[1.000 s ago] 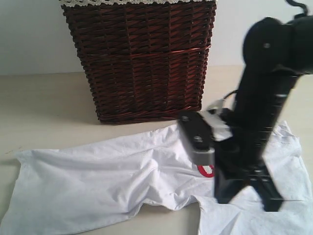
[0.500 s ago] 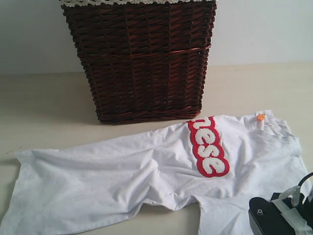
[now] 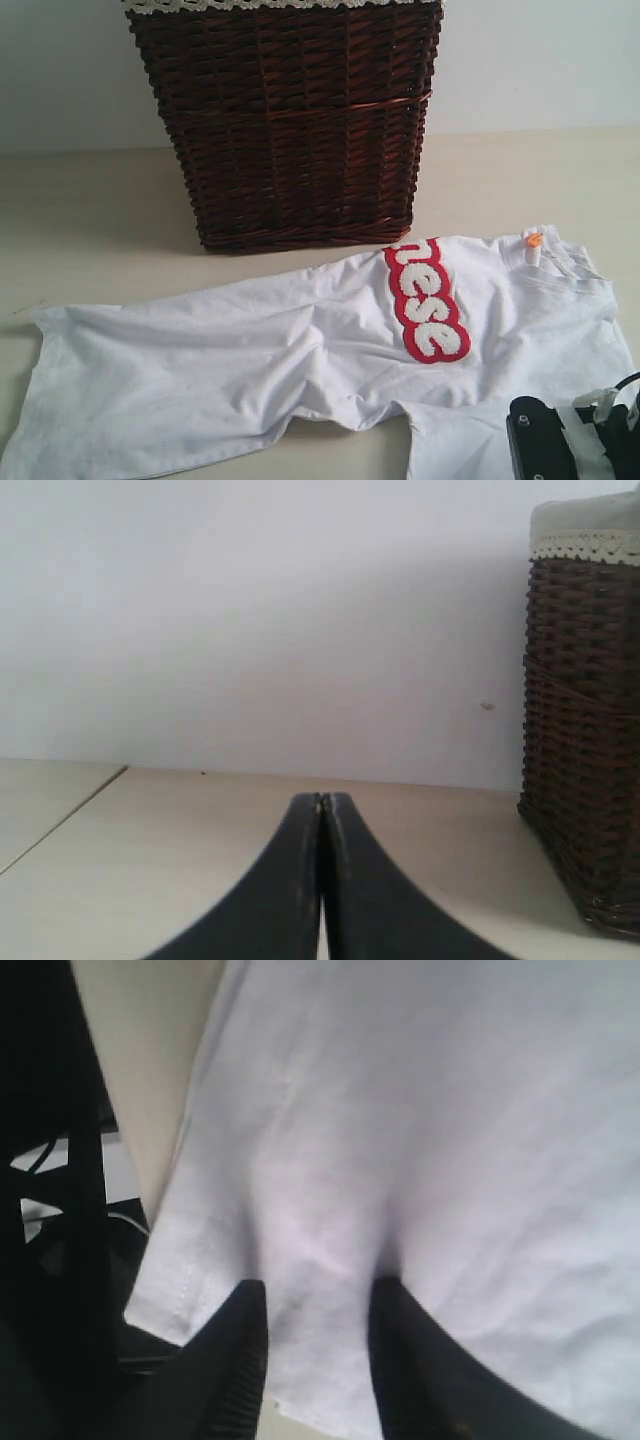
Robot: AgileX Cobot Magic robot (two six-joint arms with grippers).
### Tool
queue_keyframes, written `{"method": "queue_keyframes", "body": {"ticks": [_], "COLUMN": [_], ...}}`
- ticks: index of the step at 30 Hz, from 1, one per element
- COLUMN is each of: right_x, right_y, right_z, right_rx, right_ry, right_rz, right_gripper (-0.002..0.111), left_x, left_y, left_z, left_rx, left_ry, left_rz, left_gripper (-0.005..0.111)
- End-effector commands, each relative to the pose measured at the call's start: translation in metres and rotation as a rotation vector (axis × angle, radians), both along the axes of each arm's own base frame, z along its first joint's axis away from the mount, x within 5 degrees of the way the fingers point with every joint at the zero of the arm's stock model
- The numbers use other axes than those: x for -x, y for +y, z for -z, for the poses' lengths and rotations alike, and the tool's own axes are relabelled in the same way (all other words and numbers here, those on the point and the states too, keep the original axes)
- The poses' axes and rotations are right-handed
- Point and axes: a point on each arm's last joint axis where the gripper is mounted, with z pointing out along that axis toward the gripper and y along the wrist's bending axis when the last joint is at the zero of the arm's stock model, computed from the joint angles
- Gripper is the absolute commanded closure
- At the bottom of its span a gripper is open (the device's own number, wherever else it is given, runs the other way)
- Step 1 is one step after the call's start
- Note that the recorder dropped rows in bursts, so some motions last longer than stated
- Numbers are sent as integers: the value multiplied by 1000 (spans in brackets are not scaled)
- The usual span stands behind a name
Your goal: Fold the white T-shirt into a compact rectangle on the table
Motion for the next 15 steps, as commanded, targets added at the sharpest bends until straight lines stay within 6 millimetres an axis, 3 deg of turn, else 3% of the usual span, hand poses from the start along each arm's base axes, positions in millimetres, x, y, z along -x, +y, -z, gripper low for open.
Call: {"method": "queue_keyframes", "body": {"ticks": [1,5,15], "right_x": [3,3,20], "right_y": [-10,-11,-16], "right_z": [15,15,-8], "right_rx": [97,103,125], "right_ry": [16,16,138], "right_rz": [-12,-5,-42], "right_gripper": [91,108,108], "left_x": [1,1,1], "left_y": [0,0,0], "left_z": [0,0,0], "left_rx": [3,3,3], "left_ry": [-8,-8,-8], "left_rz": [3,3,3], "left_gripper": [107,107,107]}}
